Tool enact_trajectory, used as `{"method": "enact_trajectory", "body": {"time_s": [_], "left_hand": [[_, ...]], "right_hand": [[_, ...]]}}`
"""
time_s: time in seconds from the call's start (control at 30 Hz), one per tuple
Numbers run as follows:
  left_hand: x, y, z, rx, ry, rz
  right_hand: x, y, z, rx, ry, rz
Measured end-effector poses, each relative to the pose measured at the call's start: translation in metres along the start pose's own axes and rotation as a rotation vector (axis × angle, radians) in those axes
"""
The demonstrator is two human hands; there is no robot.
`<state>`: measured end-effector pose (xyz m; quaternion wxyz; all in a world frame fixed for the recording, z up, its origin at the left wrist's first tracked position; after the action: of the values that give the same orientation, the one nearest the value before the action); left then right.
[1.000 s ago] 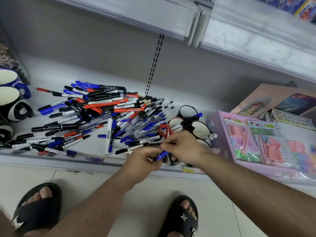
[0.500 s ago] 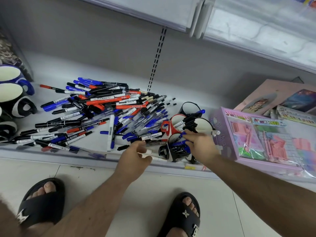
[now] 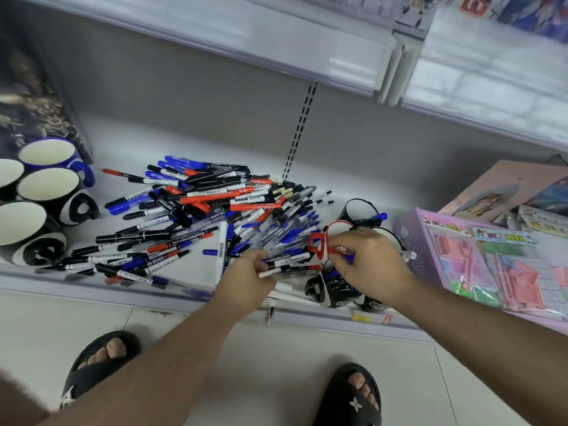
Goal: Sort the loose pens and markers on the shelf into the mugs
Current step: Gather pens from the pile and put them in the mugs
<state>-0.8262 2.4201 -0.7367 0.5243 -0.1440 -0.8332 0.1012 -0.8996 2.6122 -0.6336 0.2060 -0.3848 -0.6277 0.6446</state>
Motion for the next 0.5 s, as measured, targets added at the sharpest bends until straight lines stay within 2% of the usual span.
{"method": "enact_trajectory", "body": {"time_s": [0.1,0.2,0.3,0.4,0.5], "left_hand": [[0.003,-0.033,0.015,-0.027,-0.015,0.154],[-0.008,-0.069,0.028,-0.007,-0.081,0.290],[-0.024,-0.096,0.039,0.045,-0.135,0.326],[-0.037,-0.112,0.052,0.081,-0.147,0.395],[-0.045,-0.132,0.061,0.139,-0.184,0.589]], "right_hand": [[-0.029,-0.002,0.011,-0.173,0.037,-0.008],[-0.038,0.023,0.035,-0.418,0.249,0.080],[-0.032,0.059,0.068,-0.545,0.467,0.257],[-0.019,0.094,0.096,-0.530,0.654,0.465],[-0.007,0.122,0.120,-0.451,0.797,0.496]]}}
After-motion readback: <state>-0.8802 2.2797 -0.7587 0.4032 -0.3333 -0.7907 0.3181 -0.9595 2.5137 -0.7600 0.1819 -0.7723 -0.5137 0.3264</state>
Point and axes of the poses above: each hand's wrist, its own z-axis towards the middle knuckle, its own y-axis out of the palm, x = y × z, the point moved 4 cm from there along z, towards the middle knuckle, and after that the axes turned 14 degrees about -x, right-handed, at the moved point
